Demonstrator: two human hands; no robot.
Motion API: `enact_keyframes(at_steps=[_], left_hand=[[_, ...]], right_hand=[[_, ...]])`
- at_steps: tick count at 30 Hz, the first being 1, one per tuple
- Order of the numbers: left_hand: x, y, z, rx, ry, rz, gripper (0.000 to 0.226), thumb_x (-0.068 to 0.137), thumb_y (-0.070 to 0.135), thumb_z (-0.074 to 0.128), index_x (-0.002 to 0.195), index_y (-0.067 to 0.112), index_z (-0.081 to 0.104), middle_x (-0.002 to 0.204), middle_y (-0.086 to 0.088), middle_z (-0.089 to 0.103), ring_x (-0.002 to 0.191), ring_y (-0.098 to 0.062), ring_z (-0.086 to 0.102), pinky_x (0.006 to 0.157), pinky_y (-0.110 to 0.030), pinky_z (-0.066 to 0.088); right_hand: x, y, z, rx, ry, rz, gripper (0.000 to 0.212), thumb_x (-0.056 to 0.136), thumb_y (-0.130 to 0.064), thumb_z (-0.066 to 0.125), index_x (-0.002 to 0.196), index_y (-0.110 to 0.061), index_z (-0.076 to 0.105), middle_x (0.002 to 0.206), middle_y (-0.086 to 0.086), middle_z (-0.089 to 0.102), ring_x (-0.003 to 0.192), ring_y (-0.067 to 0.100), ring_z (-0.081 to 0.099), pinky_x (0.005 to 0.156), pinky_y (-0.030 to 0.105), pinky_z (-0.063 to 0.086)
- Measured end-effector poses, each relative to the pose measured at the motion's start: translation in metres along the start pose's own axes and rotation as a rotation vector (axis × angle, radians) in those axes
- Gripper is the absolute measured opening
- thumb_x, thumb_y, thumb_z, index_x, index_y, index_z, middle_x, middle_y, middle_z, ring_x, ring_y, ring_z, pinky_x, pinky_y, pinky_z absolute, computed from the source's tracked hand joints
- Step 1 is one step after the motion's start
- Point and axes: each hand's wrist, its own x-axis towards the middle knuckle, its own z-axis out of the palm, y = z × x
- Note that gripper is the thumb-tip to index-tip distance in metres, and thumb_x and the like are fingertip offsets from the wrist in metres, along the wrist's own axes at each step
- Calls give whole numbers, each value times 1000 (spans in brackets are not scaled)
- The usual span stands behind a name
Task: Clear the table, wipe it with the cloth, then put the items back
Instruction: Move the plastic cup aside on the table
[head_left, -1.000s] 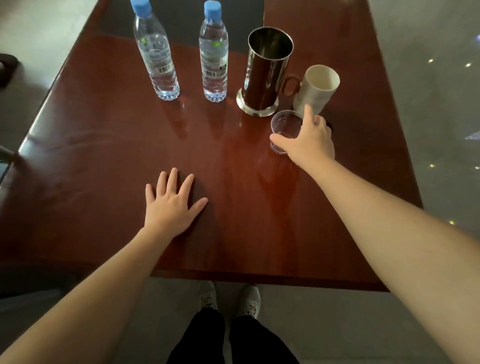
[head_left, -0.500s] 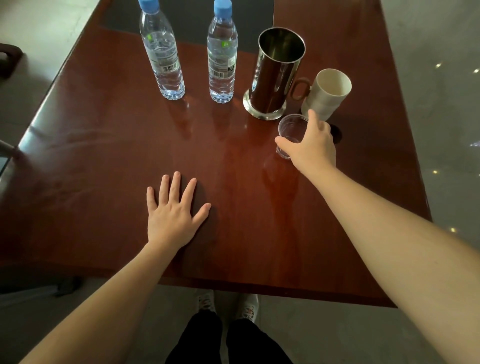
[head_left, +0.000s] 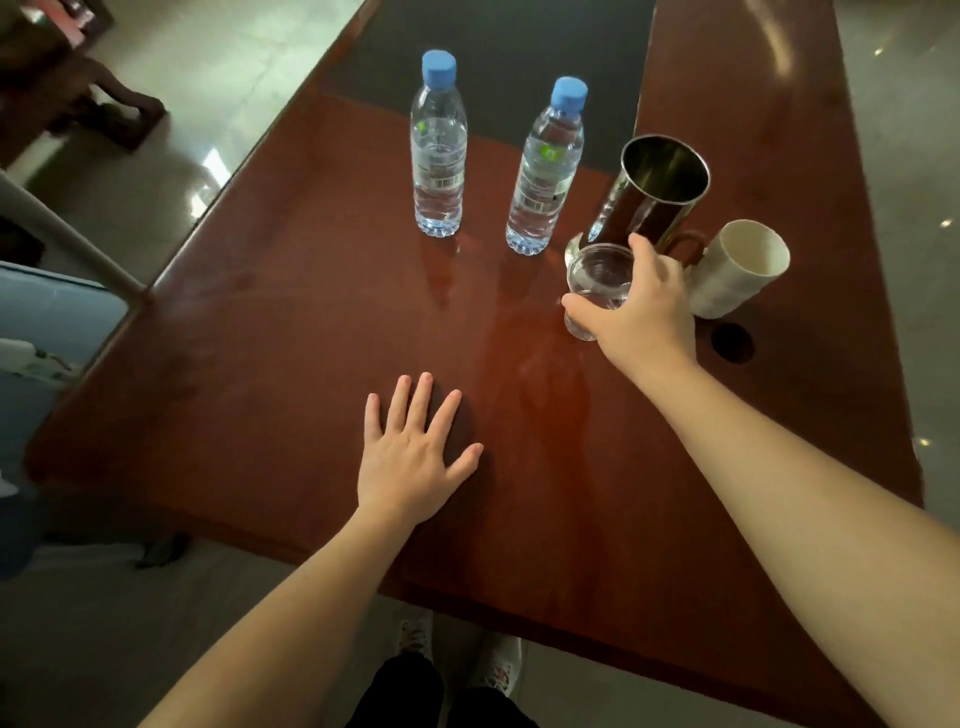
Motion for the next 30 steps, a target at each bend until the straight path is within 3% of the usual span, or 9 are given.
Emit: enact_keyframes(at_steps=[5, 12, 26, 30], left_hand=[[1, 0, -4, -31, -74, -10, 79, 88, 77, 3, 154, 37, 18, 164, -3, 10, 152, -26, -2, 118, -54, -10], [1, -1, -11, -138, -133, 2, 76, 89, 72, 18, 154, 33, 20, 165, -4, 4, 151, -25, -11, 114, -53, -20], [2, -1, -4, -252, -135, 3, 75, 92, 63, 37, 154, 26, 19, 165, -8, 5, 150, -28, -12, 115, -56, -17], [3, -2, -5, -227, -163, 8, 76, 94, 64, 33, 156, 25, 13, 165, -6, 4, 150, -27, -14, 114, -56, -19]], right_hand=[[9, -47, 25, 12, -62, -93, 93, 71, -57, 72, 148, -24, 31, 142, 10, 40, 129, 29, 42, 102, 39, 37], [9, -121, 74, 61, -160, -280, 95, 69, -54, 76, 146, -20, 33, 137, 14, 44, 126, 32, 45, 103, 42, 37], [-22, -234, 160, 117, -357, -553, 96, 68, -55, 75, 147, -20, 34, 139, 10, 43, 128, 28, 43, 104, 41, 38], [-29, -248, 178, 122, -404, -583, 96, 69, -54, 76, 148, -20, 33, 139, 10, 43, 128, 29, 43, 104, 41, 38]])
